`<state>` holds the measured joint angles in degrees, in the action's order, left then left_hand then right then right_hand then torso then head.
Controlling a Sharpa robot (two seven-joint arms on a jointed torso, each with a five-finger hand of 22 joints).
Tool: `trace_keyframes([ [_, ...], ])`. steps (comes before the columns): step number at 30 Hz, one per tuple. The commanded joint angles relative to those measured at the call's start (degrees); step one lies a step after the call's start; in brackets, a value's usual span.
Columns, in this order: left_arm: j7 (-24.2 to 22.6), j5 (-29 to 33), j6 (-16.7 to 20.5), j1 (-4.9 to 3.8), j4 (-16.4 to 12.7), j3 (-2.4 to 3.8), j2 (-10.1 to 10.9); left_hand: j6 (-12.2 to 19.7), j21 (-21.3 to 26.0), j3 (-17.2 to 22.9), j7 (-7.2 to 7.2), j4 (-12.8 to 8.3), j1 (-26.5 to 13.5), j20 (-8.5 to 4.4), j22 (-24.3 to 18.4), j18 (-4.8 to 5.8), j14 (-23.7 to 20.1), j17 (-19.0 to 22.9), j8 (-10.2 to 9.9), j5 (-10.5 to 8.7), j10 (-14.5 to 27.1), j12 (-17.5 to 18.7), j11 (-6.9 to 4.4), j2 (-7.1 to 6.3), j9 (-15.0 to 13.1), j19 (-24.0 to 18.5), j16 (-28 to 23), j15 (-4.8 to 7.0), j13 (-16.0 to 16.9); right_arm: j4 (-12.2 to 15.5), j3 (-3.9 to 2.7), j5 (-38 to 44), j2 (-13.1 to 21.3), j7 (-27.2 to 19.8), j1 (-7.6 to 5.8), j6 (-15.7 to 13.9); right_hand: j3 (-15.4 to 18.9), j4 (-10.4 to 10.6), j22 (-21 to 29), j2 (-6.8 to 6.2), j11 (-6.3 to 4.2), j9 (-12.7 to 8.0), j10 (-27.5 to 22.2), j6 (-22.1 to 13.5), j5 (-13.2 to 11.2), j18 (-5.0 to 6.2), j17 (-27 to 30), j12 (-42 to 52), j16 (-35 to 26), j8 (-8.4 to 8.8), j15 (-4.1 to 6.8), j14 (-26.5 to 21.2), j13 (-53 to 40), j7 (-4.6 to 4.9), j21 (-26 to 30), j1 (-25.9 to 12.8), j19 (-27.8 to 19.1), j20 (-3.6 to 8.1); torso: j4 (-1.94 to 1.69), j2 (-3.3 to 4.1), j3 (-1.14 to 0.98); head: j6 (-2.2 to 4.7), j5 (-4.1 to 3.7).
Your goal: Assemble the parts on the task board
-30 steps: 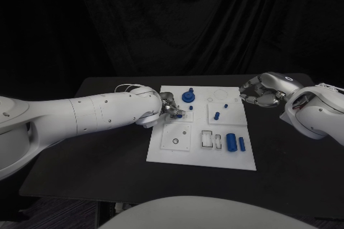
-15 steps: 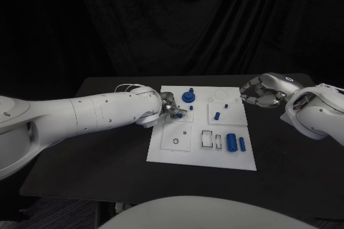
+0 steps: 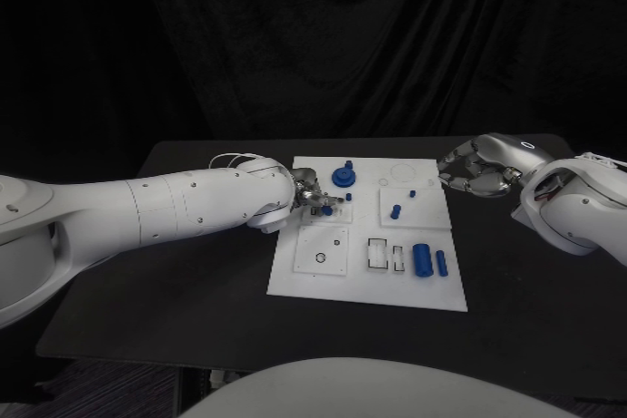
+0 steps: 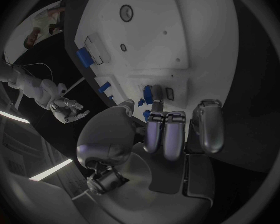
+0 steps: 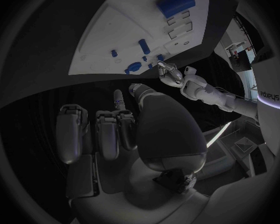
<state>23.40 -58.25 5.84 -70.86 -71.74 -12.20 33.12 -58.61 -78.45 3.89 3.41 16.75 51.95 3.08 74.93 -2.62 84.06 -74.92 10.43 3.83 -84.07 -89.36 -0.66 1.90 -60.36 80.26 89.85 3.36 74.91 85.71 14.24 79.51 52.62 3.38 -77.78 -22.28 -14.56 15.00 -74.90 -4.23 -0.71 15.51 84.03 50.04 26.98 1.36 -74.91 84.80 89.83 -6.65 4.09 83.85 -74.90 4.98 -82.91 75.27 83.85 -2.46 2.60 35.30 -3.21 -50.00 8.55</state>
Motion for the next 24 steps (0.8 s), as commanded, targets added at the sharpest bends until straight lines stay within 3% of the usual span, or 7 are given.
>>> trace_keyframes([
  [1,-1.3,0.2,0.2,0.13,0.0,0.02,0.0,0.5,0.2,-0.5,0.04,0.0,-0.3,0.15,5.1,-1.09,5.9,-15.1,0.6,0.12,-5.5,-0.1,0.28,0.51,-0.7,0.2,0.2,-0.13,14.7,0.0,-0.05,0.1,0.0,1.2,0.15,0.3,-0.2,-0.1,-12.5,-0.01,0.29,-0.1,0.7,0.5,0.3,0.60,-15.1,-0.3,0.2,0.32,-0.40,6.1,-7.6,0.07,0.3,0.4,1.6,-0.34,0.02,0.00,0.02,0.00,0.03],
  [11,-1.4,0.2,0.5,0.14,0.0,0.02,0.0,1.7,0.3,-1.8,-0.18,0.0,0.2,0.02,5.4,-1.07,5.9,-15.1,3.0,3.45,-5.5,-0.2,0.10,2.10,-4.4,0.4,0.2,0.01,14.8,0.0,-0.05,0.1,0.1,1.3,0.16,0.5,-0.3,-0.1,-12.5,0.01,0.29,-0.1,0.7,0.5,0.3,0.60,-15.1,-0.3,0.2,0.33,-0.40,6.1,-7.6,0.07,0.3,0.4,1.6,-0.34,-0.02,0.04,0.00,0.00,-0.01],
  [15,-1.6,0.2,0.8,0.14,0.0,0.02,0.0,2.3,0.3,-2.2,-0.26,0.0,0.5,-0.04,5.6,-1.06,5.9,-15.1,3.8,6.95,-5.5,-0.2,0.04,2.76,-5.6,0.4,0.2,0.08,14.8,0.1,-0.05,0.1,0.1,1.3,0.16,0.5,-0.3,-0.1,-12.5,0.01,0.29,-0.1,0.7,0.5,0.3,0.60,-15.1,-0.3,0.2,0.33,-0.40,6.1,-7.6,0.07,0.3,0.4,1.6,-0.34,-0.01,0.04,0.00,0.00,0.02],
  [16,-1.6,0.2,0.8,0.14,0.0,0.02,0.0,2.4,0.4,-2.4,-0.32,0.0,0.8,-0.08,5.6,-1.07,5.9,-15.1,4.0,9.22,-5.5,-0.2,0.01,2.77,-6.0,0.4,0.2,0.11,14.8,0.1,-0.05,0.1,0.1,1.3,0.16,0.5,-0.3,-0.1,-12.5,0.03,0.30,-0.1,0.6,0.5,0.3,0.59,-15.1,-0.4,0.2,0.34,-0.40,6.1,-7.4,0.09,0.3,0.4,1.6,-0.34,-0.01,0.05,-0.01,0.00,0.01],
  [17,-1.7,0.2,0.9,0.14,0.0,0.02,0.0,2.4,0.4,-2.4,-0.32,0.0,0.8,-0.08,5.6,-1.07,5.9,-15.1,4.0,9.22,-5.5,-0.2,0.01,2.77,-6.0,0.4,0.2,0.11,14.8,0.1,-0.05,0.1,0.1,1.3,0.16,0.5,-0.3,-0.1,-12.5,0.03,0.30,-0.1,0.6,0.5,0.3,0.59,-15.1,-0.4,0.2,0.34,-0.40,6.1,-7.4,0.09,0.3,0.4,1.6,-0.34,-0.01,0.06,0.00,0.00,-0.01],
  [19,-1.8,0.2,1.2,0.14,0.0,0.02,0.1,2.8,0.4,-2.7,-0.40,-0.1,1.7,-0.13,5.8,-1.05,5.9,-15.1,4.5,12.29,-5.5,-0.2,-0.08,3.41,-6.8,0.5,0.2,0.17,14.8,0.1,-0.05,0.1,0.1,1.4,0.16,0.6,-0.3,-0.1,-12.5,0.03,0.30,-0.1,0.6,0.5,0.3,0.59,-15.1,-0.4,0.2,0.34,-0.40,6.1,-7.4,0.09,0.3,0.4,1.6,-0.34,-0.02,0.05,0.00,0.00,0.00],
  [24,-2.1,0.2,1.8,0.14,0.0,0.02,0.1,3.0,0.4,-2.8,-0.50,-0.1,2.7,-0.19,5.9,-1.04,5.9,-15.1,4.8,14.69,-5.6,-0.2,-0.16,3.84,-7.5,0.6,0.2,0.24,14.8,0.2,-0.05,0.1,0.2,1.4,0.16,0.6,-0.3,-0.1,-12.5,0.03,0.30,-0.1,0.6,0.5,0.3,0.59,-15.1,-0.4,0.2,0.34,-0.40,6.1,-7.4,0.09,0.3,0.4,1.6,-0.34,-0.04,0.03,0.01,0.00,0.04],
])
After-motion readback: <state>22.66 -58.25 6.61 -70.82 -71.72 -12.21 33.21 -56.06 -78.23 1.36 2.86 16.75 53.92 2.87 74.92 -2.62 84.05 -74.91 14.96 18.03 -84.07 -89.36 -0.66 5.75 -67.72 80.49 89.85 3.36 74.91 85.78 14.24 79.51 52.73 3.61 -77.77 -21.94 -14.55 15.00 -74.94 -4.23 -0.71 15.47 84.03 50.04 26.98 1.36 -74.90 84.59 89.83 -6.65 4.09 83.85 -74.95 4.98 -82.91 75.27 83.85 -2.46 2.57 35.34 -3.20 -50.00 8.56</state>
